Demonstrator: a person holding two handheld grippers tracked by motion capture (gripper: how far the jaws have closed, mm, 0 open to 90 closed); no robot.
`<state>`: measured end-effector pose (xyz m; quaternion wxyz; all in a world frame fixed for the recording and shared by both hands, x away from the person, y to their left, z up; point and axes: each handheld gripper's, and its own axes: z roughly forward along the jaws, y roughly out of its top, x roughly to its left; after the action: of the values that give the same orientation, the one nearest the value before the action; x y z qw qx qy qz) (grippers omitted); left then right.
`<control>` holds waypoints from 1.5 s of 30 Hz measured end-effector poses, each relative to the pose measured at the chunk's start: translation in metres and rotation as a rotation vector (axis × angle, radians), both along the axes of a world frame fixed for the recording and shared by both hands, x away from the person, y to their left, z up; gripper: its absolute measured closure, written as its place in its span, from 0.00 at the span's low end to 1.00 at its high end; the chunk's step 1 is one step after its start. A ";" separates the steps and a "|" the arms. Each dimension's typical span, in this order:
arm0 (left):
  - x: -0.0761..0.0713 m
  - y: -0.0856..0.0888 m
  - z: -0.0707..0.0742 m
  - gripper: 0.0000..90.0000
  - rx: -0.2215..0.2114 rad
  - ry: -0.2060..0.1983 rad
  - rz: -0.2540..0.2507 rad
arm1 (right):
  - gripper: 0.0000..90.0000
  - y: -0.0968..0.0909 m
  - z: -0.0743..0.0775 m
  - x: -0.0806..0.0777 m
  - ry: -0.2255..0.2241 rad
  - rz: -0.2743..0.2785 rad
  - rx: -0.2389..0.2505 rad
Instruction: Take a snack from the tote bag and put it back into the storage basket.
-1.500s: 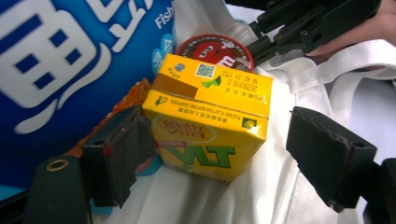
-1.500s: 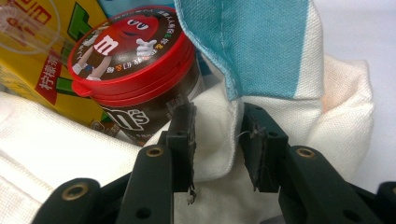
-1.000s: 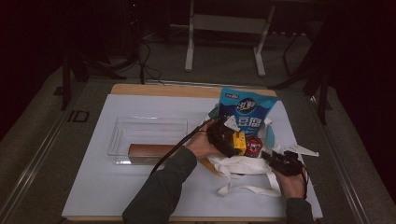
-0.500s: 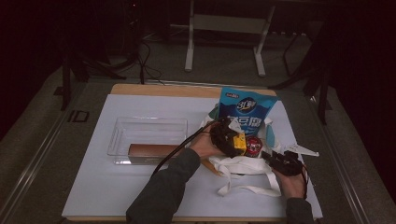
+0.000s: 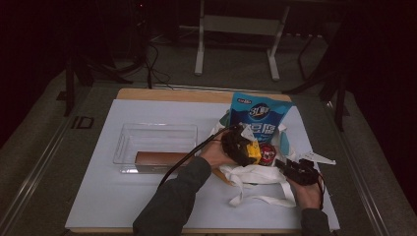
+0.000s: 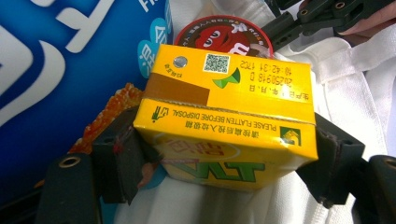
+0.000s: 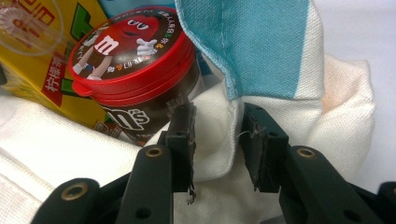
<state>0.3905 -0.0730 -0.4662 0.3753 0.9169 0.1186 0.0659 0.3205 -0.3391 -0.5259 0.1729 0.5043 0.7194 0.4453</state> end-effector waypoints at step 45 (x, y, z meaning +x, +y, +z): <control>-0.007 0.009 0.024 0.32 0.003 -0.037 0.007 | 0.73 -0.001 -0.001 0.000 -0.002 0.004 0.005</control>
<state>0.3837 -0.0644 -0.4418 0.3757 0.9158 0.1145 0.0844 0.3206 -0.3399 -0.5265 0.1713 0.5030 0.7190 0.4479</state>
